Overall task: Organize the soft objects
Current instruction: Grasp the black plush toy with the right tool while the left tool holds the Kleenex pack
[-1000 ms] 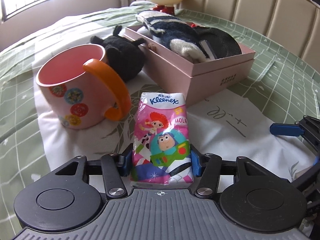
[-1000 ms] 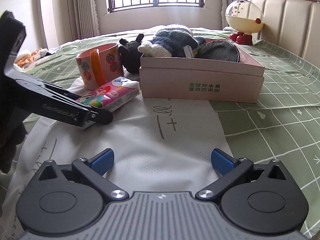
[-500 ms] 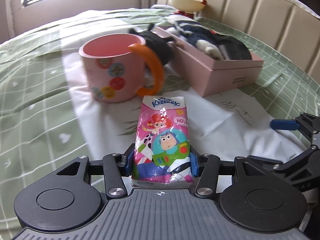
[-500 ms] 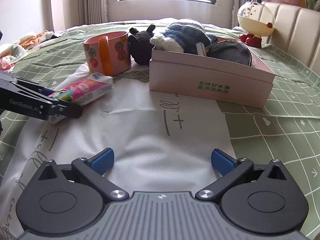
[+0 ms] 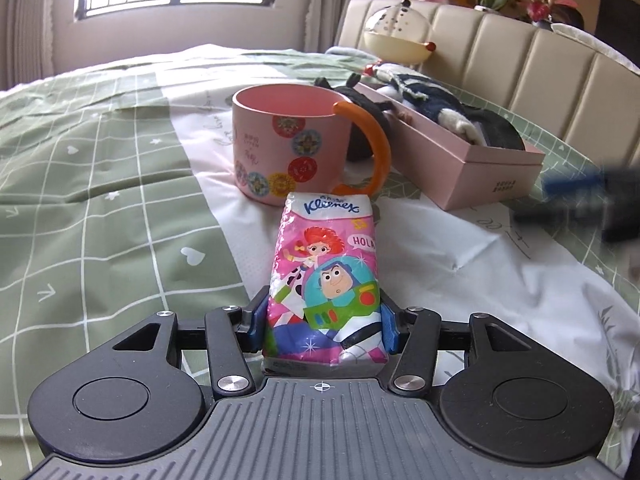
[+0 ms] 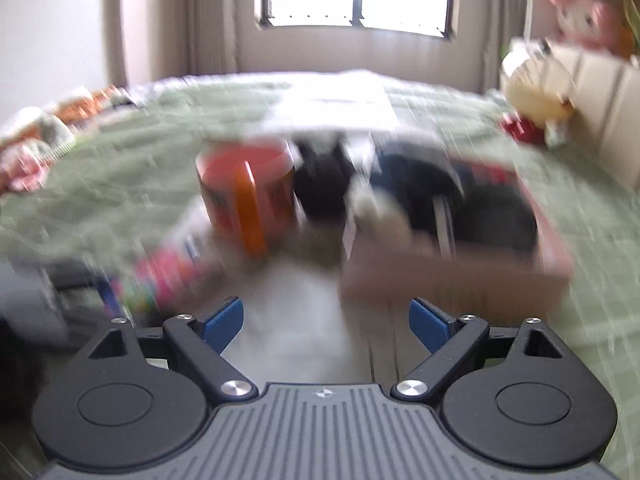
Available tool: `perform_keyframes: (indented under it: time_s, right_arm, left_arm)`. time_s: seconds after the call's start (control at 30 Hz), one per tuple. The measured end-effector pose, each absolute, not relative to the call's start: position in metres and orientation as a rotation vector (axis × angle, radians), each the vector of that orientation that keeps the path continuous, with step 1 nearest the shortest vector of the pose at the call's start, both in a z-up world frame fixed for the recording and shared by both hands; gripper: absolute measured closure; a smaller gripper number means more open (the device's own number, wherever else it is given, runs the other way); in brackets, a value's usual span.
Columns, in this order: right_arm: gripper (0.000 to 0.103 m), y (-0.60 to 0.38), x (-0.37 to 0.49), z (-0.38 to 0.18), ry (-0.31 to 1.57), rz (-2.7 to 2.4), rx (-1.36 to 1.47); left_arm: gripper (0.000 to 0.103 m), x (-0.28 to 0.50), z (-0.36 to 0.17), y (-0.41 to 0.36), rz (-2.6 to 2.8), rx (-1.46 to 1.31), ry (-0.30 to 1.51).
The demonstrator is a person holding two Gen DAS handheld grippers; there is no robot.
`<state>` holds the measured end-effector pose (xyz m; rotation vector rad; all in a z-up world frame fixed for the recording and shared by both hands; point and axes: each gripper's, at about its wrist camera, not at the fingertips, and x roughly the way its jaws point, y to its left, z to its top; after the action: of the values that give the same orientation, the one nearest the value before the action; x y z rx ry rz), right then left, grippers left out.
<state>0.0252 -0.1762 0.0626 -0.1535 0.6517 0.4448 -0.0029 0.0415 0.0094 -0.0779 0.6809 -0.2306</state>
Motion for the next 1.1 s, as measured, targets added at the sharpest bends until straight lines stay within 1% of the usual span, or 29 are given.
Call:
perform_keyframes:
  time_s: [0.1, 0.27, 0.33, 0.43, 0.5, 0.53, 0.57, 0.6, 0.67, 0.73, 0.77, 0.8, 0.83, 0.9, 1.03, 1.1]
  right_arm:
    - [0.012, -0.166, 0.051, 0.096, 0.627, 0.496, -0.11]
    - [0.012, -0.138, 0.116, 0.136, 0.659, 0.507, -0.059]
    - [0.012, -0.121, 0.149, 0.145, 0.679, 0.486, -0.064]
    - [0.017, -0.098, 0.201, 0.14, 0.744, 0.43, -0.049]
    - [0.025, -0.083, 0.234, 0.127, 0.812, 0.398, -0.036]
    - [0.026, -0.075, 0.247, 0.118, 0.843, 0.38, -0.047]
    - [0.031, -0.068, 0.26, 0.107, 0.881, 0.352, -0.06]
    - [0.039, -0.063, 0.271, 0.097, 0.92, 0.325, -0.066]
    - [0.047, -0.058, 0.286, 0.08, 0.979, 0.282, -0.059]
    - [0.05, -0.057, 0.293, 0.068, 1.018, 0.27, -0.044]
    - [0.059, -0.057, 0.294, 0.064, 1.026, 0.264, -0.048]
    - [0.064, -0.056, 0.293, 0.062, 1.031, 0.263, -0.062]
    - [0.064, -0.055, 0.29, 0.063, 1.035, 0.269, -0.085]
    - [0.068, -0.056, 0.279, 0.068, 1.017, 0.276, -0.13]
    - [0.075, -0.078, 0.244, 0.094, 0.982, 0.317, -0.069]
    - [0.084, -0.092, 0.217, 0.107, 0.963, 0.353, -0.049]
  left_arm:
    - [0.046, -0.002, 0.008, 0.043, -0.236, -0.086, 0.675]
    - [0.046, -0.003, 0.007, 0.045, -0.24, -0.097, 0.664]
    - [0.046, -0.005, 0.007, 0.044, -0.237, -0.095, 0.658]
    - [0.046, -0.006, 0.006, 0.045, -0.237, -0.097, 0.651]
    - [0.046, -0.007, 0.006, 0.047, -0.243, -0.114, 0.645]
    - [0.046, -0.007, 0.005, 0.049, -0.247, -0.127, 0.642]
    - [0.046, -0.007, 0.005, 0.051, -0.251, -0.141, 0.641]
    - [0.046, -0.007, 0.005, 0.053, -0.254, -0.153, 0.64]
    - [0.046, -0.007, 0.005, 0.055, -0.259, -0.169, 0.638]
    - [0.046, -0.007, 0.005, 0.056, -0.263, -0.178, 0.637]
    - [0.046, -0.007, 0.005, 0.057, -0.264, -0.182, 0.637]
    - [0.046, -0.007, 0.005, 0.057, -0.265, -0.186, 0.637]
    - [0.046, -0.007, 0.005, 0.057, -0.267, -0.19, 0.636]
    - [0.046, -0.007, 0.005, 0.058, -0.269, -0.198, 0.635]
    - [0.046, -0.006, 0.005, 0.06, -0.271, -0.21, 0.634]
    - [0.046, -0.006, 0.005, 0.06, -0.271, -0.213, 0.634]
